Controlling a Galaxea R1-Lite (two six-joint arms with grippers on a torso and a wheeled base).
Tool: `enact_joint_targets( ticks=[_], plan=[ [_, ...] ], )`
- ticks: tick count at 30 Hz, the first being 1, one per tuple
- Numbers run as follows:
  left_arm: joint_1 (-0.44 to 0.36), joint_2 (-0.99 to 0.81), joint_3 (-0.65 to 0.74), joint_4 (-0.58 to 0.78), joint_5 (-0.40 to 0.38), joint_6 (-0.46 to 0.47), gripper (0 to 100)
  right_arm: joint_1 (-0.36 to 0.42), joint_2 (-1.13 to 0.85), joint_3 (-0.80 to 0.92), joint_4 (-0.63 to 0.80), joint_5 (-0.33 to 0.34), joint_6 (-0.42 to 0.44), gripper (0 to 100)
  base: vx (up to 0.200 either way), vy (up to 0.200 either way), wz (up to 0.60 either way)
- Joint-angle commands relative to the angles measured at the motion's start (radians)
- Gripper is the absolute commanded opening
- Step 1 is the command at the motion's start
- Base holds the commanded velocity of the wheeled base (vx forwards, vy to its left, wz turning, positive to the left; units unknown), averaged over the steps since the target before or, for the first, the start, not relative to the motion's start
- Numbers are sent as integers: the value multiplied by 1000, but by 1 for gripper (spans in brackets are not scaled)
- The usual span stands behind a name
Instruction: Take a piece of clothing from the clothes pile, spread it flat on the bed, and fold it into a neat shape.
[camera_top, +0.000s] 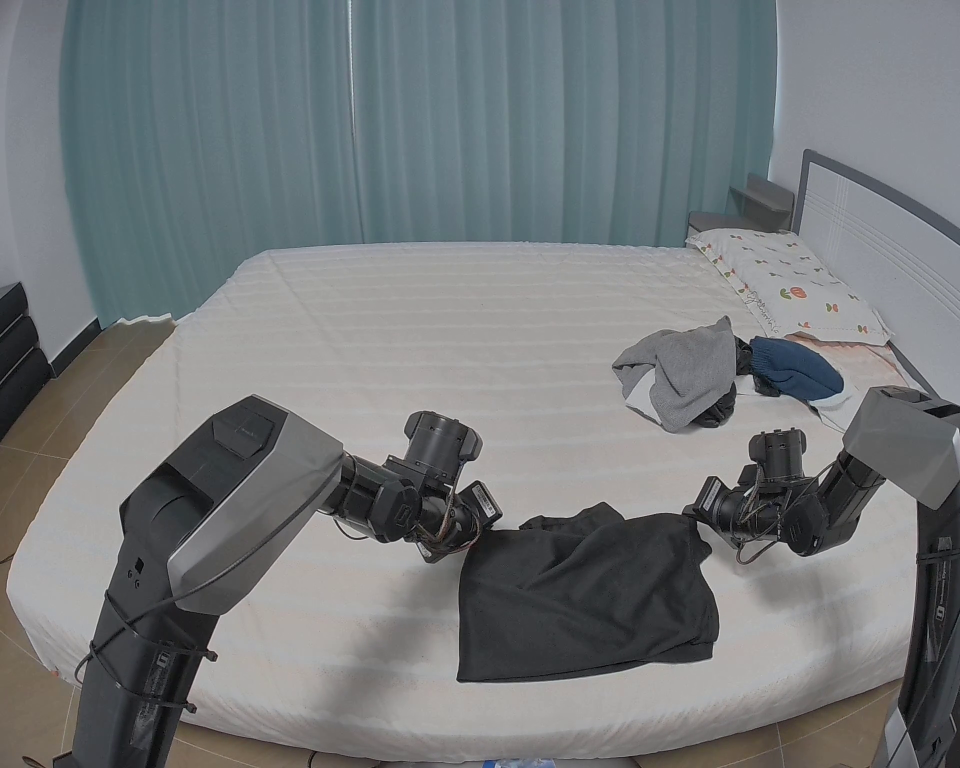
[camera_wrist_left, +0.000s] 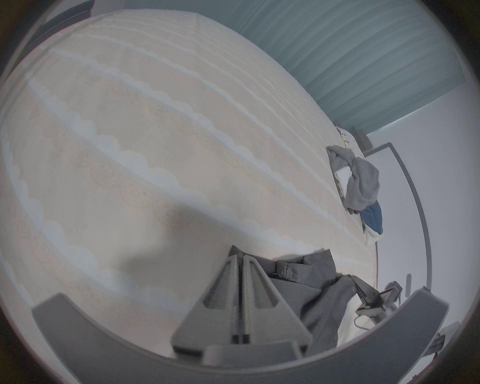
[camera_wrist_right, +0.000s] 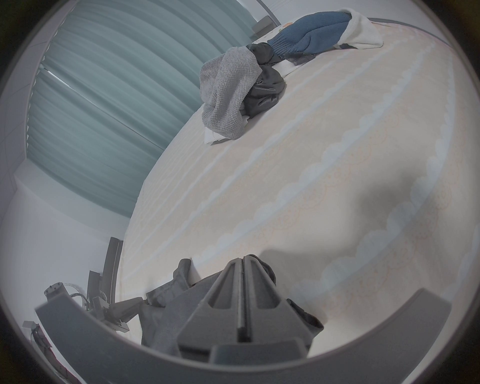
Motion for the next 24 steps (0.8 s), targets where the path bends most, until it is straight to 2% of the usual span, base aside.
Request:
enact_joint_targets(
  ticks=[1, 6, 7, 9, 24],
  plan=[
    [2, 3, 2, -1, 41, -6, 0, 1, -3, -1, -4, 0, 0, 0, 0, 0, 0],
    [12, 0, 10, -1, 53, -10, 0, -1, -3, -6, -20, -1, -1, 0, 0, 0, 0],
    [16, 2, 7, -7, 101, -31, 0, 1, 0, -6, -24, -3, -1, 0, 0, 0, 0],
    [16, 3, 7, -12, 115, -48, 0, 1, 3, -9, -24, -3, -1, 0, 0, 0, 0],
    [21, 2, 2, -13, 115, -57, 0, 16, 49, -43, -28, -9, -3, 0, 0, 0, 0]
  ],
)
